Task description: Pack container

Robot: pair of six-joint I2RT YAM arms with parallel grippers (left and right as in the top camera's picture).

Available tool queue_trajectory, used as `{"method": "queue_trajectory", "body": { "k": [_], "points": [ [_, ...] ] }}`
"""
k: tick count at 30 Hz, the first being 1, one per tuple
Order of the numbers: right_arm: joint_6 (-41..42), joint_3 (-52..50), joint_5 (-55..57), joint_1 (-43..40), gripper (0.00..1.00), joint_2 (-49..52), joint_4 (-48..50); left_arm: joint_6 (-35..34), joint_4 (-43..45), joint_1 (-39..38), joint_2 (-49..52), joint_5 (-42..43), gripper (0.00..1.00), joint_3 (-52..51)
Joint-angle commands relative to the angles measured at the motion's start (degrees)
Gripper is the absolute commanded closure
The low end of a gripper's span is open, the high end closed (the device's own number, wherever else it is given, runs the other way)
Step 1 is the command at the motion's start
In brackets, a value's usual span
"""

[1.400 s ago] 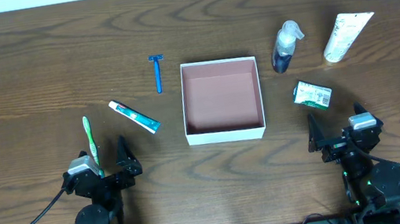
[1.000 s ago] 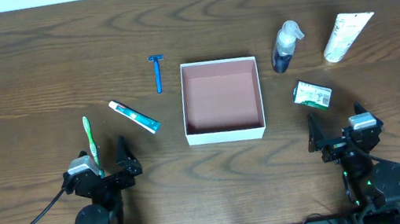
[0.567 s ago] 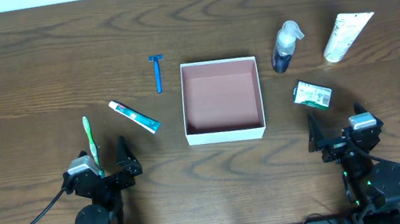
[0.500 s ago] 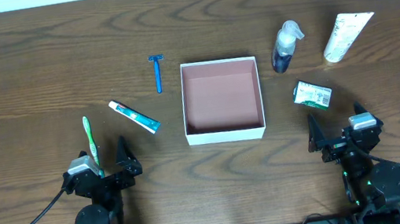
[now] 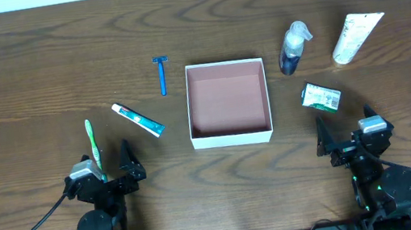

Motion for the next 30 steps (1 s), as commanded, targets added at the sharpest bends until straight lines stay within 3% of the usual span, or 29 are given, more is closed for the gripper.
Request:
{"method": "queue_trajectory", "body": {
  "k": [1, 6, 13, 18, 25, 30],
  "points": [
    [-0.85, -0.37, -0.04, 0.15, 0.01, -0.46, 0.44, 0.55, -1.88, 0.2, 0.24, -0.39, 0.02, -1.36],
    [-0.76, -0.37, -0.52, 0.15, 0.01, -0.46, 0.33, 0.55, -1.88, 0.2, 0.24, -0.39, 0.02, -1.36],
    [6.08, -0.13, -4.46, 0.15, 0.01, -0.46, 0.44, 0.55, -1.88, 0.2, 0.24, -0.39, 0.02, -1.36],
    [6.64, 4.87, -5.42, 0.13, 0.01, 0.59, -2.69, 0.55, -1.88, 0.2, 0.24, -0.39, 0.02, -1.36],
    [3.93, 23.85, -4.28, 0.13, 0.01, 16.37, -8.39, 0.55, -1.88, 0.2, 0.24, -0.39, 0.02, -1.36],
    [3.04, 48.74, -5.07, 0.15, 0.01, 37.97, -22.88, 0.55, -1.88, 0.2, 0.24, -0.39, 0.02, -1.36]
  ]
}}
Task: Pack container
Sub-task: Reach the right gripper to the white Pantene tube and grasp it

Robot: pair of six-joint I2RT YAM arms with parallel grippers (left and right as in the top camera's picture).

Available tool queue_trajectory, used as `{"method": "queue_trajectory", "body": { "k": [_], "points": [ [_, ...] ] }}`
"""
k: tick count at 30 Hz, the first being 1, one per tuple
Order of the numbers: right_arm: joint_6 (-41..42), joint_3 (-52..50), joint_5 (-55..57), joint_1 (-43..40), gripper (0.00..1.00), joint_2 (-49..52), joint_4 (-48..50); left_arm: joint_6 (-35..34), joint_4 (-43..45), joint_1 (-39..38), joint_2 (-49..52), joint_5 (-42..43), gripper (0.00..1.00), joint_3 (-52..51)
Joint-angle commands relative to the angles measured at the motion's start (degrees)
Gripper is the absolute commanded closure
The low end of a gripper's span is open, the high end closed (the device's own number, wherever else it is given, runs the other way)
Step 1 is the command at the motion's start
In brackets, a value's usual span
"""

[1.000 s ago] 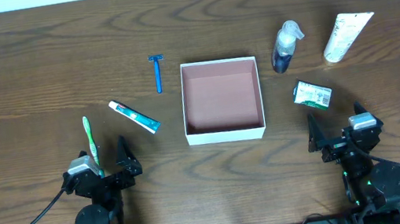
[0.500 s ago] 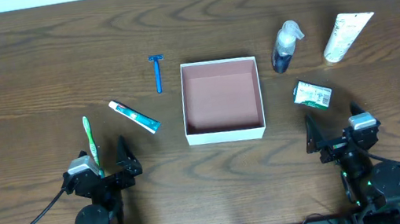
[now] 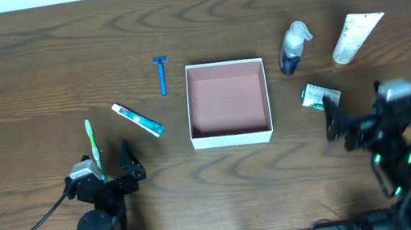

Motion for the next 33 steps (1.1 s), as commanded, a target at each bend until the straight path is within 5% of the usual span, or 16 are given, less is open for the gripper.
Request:
{"method": "queue_trajectory", "body": {
  "k": [1, 9, 14, 18, 23, 33],
  "points": [
    [-2.16, 16.81, -1.64, 0.15, 0.01, 13.6, -8.83, 0.52, -1.88, 0.2, 0.09, -0.42, 0.02, -1.36],
    [-2.75, 55.89, -18.12, 0.15, 0.01, 40.28, -37.81, 0.52, -1.88, 0.2, 0.09, -0.42, 0.02, -1.36],
    [-1.92, 57.92, -18.91, 0.15, 0.01, 45.13, -36.98, 0.52, -1.88, 0.2, 0.09, -0.44, 0.02, -1.36],
    [12.57, 57.92, -6.4, 0.13, 0.02, 46.47, -37.9, 0.52, -1.88, 0.2, 0.09, -0.42, 0.02, -1.36],
    [19.71, 60.3, 2.08, -0.17, 0.01, 46.9, -39.34, 0.52, -1.88, 0.2, 0.07, -0.42, 0.02, -1.36],
    [26.43, 73.83, 7.13, -8.76, 0.01, 60.15, -47.6, 0.52, -1.88, 0.2, 0.09, -0.42, 0.02, -1.36]
  ]
}}
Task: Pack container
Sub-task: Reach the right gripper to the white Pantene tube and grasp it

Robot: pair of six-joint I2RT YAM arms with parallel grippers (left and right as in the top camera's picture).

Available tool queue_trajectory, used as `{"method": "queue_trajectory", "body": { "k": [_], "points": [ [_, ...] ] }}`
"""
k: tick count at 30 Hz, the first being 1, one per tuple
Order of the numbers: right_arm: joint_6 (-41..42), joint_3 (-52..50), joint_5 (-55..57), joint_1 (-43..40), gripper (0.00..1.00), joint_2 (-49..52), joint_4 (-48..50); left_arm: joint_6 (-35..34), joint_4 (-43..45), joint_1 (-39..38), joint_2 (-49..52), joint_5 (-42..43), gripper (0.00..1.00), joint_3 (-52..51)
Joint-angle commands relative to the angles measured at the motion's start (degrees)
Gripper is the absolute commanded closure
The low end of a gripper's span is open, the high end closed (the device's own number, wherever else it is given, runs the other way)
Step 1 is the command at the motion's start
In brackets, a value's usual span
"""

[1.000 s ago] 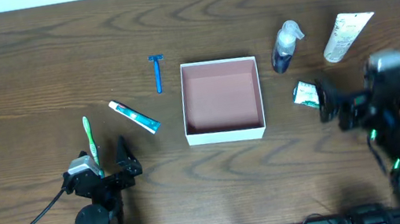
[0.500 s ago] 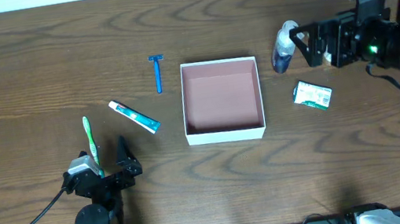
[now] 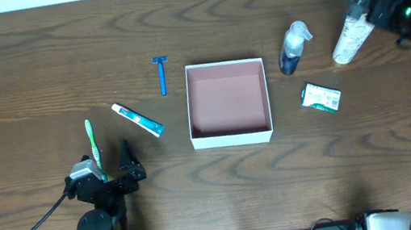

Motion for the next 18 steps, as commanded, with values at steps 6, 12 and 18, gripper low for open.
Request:
{"method": "queue_trajectory", "body": {
  "k": [6, 12, 18],
  "points": [
    [10.19, 2.03, 2.75, -5.88, 0.01, 13.49, -1.79, 0.55, -1.84, 0.2, -0.02, -0.42, 0.02, -1.36],
    [12.13, 2.03, 2.86, -6.25, 0.01, 18.51, -0.07, 0.55, -1.84, 0.2, -0.02, -0.42, 0.02, -1.36],
    [14.93, 2.01, 4.07, -6.23, 0.01, 20.57, 0.96, 0.55, -1.84, 0.2, -0.02, -0.42, 0.02, -1.36]
  ]
}}
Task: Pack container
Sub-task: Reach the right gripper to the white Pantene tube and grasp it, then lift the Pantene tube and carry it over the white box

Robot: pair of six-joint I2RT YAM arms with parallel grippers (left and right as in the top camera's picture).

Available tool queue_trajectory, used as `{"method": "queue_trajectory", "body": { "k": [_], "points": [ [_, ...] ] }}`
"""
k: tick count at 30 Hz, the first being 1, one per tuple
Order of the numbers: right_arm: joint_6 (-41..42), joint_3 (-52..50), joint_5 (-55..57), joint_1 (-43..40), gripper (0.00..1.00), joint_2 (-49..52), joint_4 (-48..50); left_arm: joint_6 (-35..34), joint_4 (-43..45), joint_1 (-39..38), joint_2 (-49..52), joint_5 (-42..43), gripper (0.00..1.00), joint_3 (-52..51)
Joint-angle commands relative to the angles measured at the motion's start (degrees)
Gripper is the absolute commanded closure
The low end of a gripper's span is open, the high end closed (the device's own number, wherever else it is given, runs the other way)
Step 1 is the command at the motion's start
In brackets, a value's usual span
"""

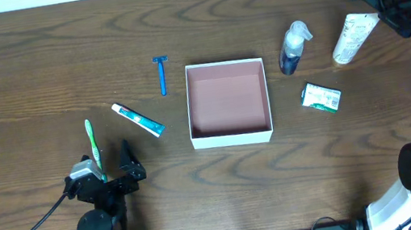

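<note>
An open white box [233,135] with a pinkish-brown inside stands at the table's middle. To its left lie a blue razor [161,74], a toothpaste tube [138,118] and a green toothbrush [93,141]. On its right are a spray bottle [293,47], a white tube [354,37] and a small green-and-white packet [321,97]. My right gripper [369,2] hangs open at the far right, just above the white tube's upper end. At the near left, by the toothbrush's near end, my left gripper [113,163] rests open.
The right arm's white links run down the right edge to its base at the near right. A black cable trails from the left arm's base. The table's far edge is close behind the right gripper.
My right gripper has shifted slightly left and toward the white tube at the far right. The arm's white links now show along the right edge. No object has moved.
Both arms first rested at the near edge with open grippers. The right gripper was then raised beside the green-and-white packet, later at the far right corner past the white tube, and now by that tube's upper end. The left arm and all objects stayed put.
</note>
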Motion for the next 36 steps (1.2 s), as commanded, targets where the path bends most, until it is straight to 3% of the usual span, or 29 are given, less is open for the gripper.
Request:
{"method": "queue_trajectory", "body": {
  "k": [1, 12, 21, 28, 36],
  "points": [
    [3.28, 0.52, 1.79, -0.44, 0.01, 1.29, 0.09, 0.55, -1.84, 0.2, -0.04, -0.42, 0.02, -1.36],
    [5.66, -1.84, 4.07, -0.46, 0.03, 5.07, 0.48, 0.55, -1.84, 0.2, -0.02, -0.42, 0.02, -1.36],
    [5.84, -2.03, 3.93, -0.39, 0.15, 9.09, 1.81, 0.55, -1.84, 0.2, -0.04, -0.42, 0.02, -1.36],
    [5.81, -2.05, 3.37, -0.2, 0.35, 13.18, 1.18, 0.55, -1.84, 0.2, -0.04, -0.42, 0.02, -1.36],
    [5.4, -2.1, 3.37, -0.2, 0.78, 14.03, 0.74, 0.55, -1.84, 0.2, -0.04, -0.42, 0.02, -1.36]
  ]
}}
